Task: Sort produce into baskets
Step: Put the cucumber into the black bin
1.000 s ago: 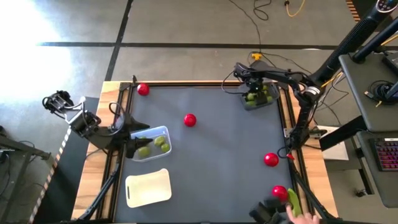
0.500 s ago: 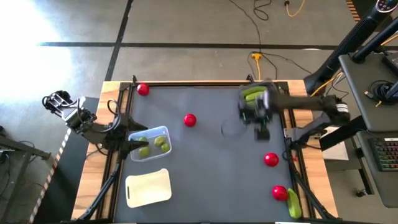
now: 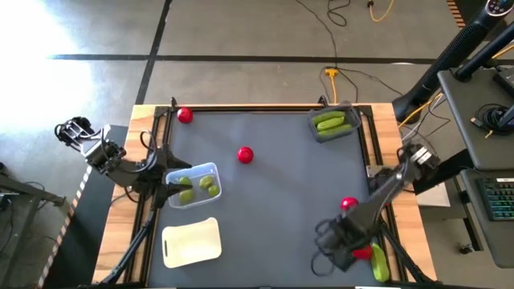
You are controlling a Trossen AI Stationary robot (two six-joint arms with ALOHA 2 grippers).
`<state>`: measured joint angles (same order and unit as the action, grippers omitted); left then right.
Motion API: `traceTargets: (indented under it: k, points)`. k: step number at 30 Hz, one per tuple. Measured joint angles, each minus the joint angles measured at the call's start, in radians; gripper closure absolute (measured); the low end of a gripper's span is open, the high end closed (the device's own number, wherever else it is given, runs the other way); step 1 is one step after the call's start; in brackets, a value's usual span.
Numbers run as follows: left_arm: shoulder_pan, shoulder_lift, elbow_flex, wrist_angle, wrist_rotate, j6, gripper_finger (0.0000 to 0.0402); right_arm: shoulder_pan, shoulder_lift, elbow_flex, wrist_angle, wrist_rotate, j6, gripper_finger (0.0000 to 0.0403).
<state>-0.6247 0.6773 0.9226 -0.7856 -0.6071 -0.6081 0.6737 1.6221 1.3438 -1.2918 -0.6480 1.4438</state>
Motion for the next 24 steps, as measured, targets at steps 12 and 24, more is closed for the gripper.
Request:
traceTargets:
  k: [12,24]
  points:
    - [-0.001,0.028,0.000,0.000,0.071,-0.007,0.0077,0.126,0.131,-0.109,0.130,-0.168,0.042,0.0049]
    - [0.000,0.056,-0.001,0.000,0.070,-0.015,0.0077,0.166,0.137,-0.292,0.445,-0.201,0.298,0.0070]
